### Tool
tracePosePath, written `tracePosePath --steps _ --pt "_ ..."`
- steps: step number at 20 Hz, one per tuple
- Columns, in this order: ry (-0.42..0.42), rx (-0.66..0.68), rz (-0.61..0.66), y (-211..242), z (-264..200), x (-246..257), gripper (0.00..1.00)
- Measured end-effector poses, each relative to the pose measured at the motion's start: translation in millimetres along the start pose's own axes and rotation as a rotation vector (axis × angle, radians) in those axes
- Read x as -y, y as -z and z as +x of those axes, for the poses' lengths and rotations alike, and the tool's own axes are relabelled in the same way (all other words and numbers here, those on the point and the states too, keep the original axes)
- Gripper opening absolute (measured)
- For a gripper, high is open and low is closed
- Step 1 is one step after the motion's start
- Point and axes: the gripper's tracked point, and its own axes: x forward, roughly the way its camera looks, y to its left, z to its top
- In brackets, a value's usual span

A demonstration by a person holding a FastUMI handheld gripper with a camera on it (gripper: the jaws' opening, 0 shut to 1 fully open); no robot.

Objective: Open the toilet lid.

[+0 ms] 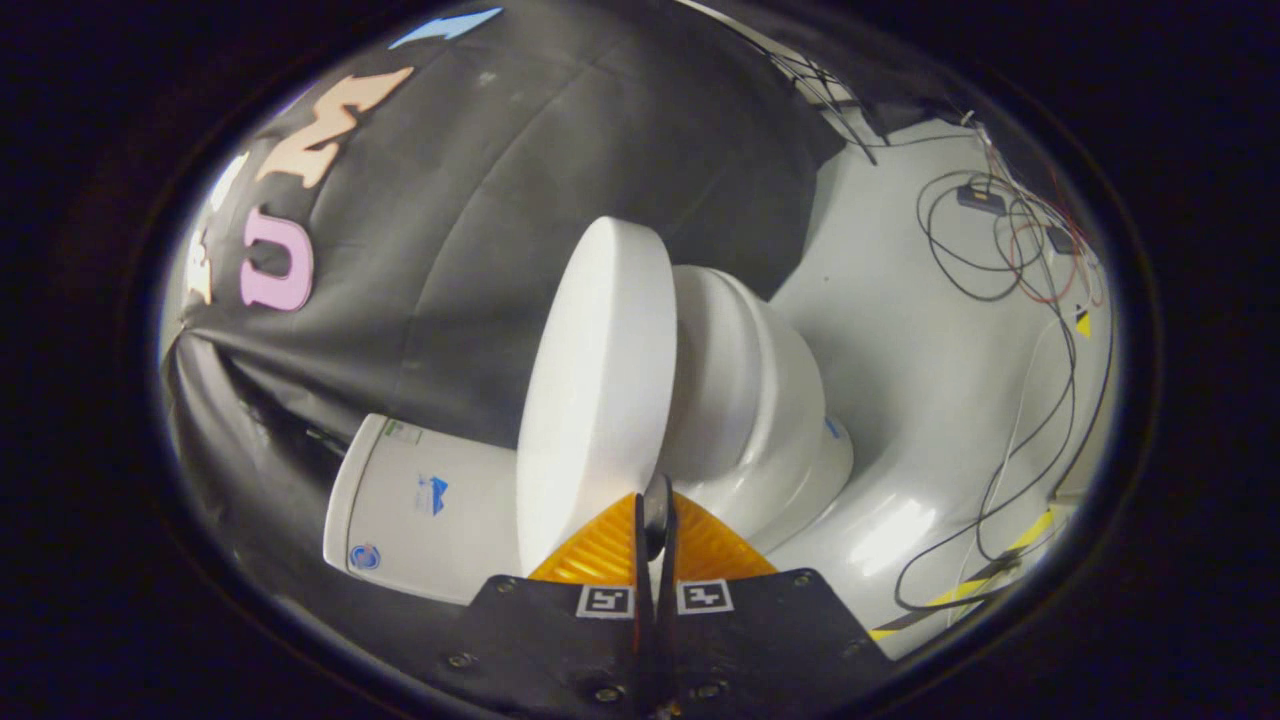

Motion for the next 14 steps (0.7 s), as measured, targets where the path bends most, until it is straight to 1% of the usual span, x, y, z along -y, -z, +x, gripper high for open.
tracePosePath --steps 2,3,6,9,12,14 --pt "-0.029 0.022 -0.017 -3 -5 -17 0.01" --pt "-0.031 0.026 -0.024 -3 -9 -22 0.01" --pt "-0.015 0.016 -0.025 -3 -14 -32 0.01" --pt "-0.018 0.0 -0.019 -2 -19 -49 0.01" --pt "-0.018 0.0 -0.047 -2 -26 -66 0.01" --pt "0.002 0.001 -0.07 0 -30 -77 0.01"
